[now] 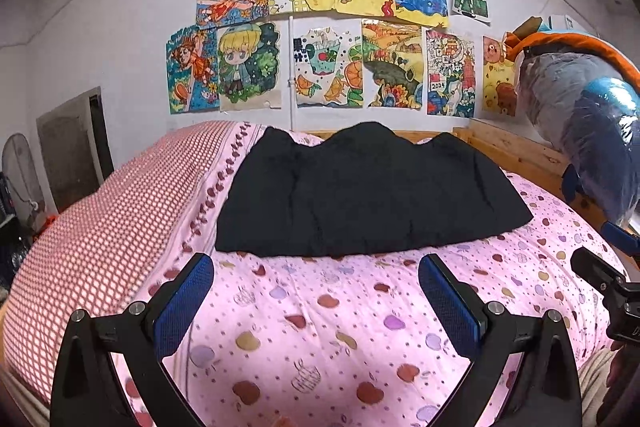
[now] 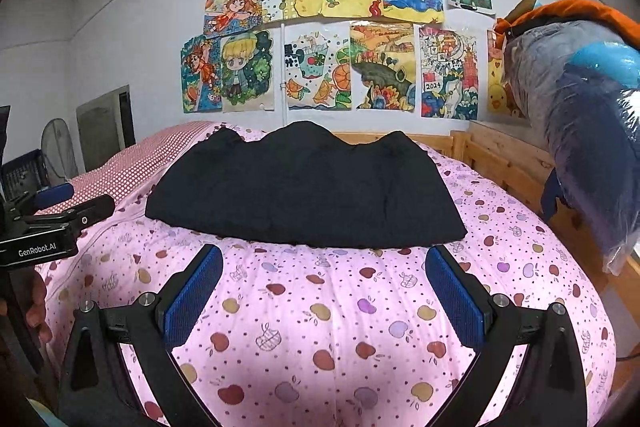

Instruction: Fold large clothes

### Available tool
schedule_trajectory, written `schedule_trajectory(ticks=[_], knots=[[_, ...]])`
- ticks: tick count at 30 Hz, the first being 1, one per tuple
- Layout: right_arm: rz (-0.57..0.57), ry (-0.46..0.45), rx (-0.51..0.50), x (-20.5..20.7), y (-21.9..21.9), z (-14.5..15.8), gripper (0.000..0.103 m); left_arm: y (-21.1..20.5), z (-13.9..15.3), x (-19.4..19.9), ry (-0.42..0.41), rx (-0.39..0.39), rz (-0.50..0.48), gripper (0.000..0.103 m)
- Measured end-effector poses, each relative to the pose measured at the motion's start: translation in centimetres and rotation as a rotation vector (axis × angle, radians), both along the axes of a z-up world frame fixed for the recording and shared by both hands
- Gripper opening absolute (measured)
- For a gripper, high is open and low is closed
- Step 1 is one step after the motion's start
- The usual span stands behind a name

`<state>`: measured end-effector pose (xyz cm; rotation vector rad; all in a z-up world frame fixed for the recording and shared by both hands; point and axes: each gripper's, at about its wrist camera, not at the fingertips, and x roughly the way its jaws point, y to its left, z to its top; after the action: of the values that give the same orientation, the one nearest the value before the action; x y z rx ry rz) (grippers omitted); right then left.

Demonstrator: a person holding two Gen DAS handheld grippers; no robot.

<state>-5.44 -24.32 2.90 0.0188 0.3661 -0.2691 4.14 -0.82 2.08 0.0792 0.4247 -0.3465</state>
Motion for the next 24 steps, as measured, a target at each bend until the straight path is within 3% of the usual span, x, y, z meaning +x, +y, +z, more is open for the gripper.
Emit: schedule_trajectory(ticks=[4, 11, 24], knots=[[-0.006, -0.007, 0.036, -0.7, -0.3, -0.5, 0.1, -0.5, -1.0, -0.3, 0.012, 0.038, -0.006, 0.103], [-0.021, -0.013, 0.06, -1.4, -0.9, -1.3, 0.1, -0.3, -2.2, -0.3, 0.055, 0.035, -0.004, 0.103], [-0.013, -0.053, 0.089, -1.5, -1.2, -2.0, 0.1, -0.2, -2.7, -1.0, 0.038, 0.061, 0.018, 0.103]])
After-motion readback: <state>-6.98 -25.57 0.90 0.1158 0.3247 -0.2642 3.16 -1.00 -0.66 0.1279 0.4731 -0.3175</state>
